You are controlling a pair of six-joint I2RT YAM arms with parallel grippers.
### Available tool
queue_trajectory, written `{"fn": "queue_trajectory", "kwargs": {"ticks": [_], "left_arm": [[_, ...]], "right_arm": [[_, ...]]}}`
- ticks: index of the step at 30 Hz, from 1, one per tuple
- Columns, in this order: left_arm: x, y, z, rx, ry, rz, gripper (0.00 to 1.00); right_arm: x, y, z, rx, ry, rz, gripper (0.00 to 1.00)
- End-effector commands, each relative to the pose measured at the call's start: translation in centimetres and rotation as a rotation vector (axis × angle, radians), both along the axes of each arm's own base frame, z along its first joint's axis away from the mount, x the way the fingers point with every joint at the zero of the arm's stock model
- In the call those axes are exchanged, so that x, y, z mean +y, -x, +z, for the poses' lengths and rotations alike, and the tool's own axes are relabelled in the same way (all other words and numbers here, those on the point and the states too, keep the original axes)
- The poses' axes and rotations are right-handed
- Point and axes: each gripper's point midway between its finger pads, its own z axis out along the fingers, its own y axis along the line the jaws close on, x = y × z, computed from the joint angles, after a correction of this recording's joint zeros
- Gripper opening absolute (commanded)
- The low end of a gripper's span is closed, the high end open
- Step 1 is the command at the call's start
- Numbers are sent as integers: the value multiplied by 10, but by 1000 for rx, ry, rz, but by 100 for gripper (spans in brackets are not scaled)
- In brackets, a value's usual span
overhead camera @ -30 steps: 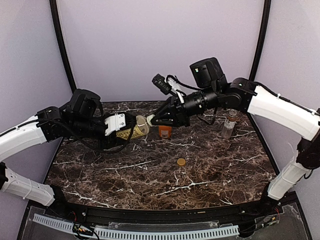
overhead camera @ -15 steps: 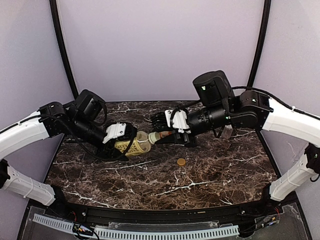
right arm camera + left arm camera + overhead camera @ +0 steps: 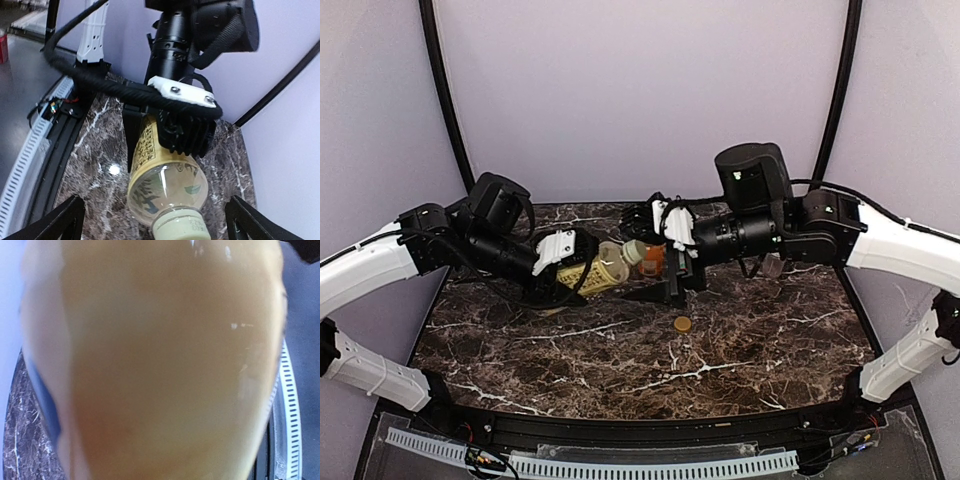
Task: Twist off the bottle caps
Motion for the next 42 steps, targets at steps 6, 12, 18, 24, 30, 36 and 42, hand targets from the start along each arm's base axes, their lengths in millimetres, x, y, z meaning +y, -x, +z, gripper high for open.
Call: {"fn": "queue_trajectory", "kwargs": {"ticks": [6, 12, 18, 24, 30, 36, 42], "left_arm": [[17, -81, 24, -397, -6, 316, 38], [28, -99, 28, -514, -35, 391, 38], [30, -98, 26, -525, -39, 389, 38], [29, -97, 25, -516, -38, 380, 38], [27, -94, 24, -510, -36, 367, 38], [26, -94, 24, -514, -39, 360, 38], [26, -91, 21, -501, -44, 348, 38]], "right_arm": [[-29, -84, 56, 811, -296, -454, 87], [-24, -95, 40, 1006, -280, -499, 80], [-7, -89, 35, 1079, -215, -436, 71], [-1, -94, 27, 1087, -194, -437, 55], [3, -97, 22, 1083, -186, -437, 41], [7, -97, 17, 1086, -170, -425, 25], [6, -86, 23, 1009, -151, -336, 0]]}}
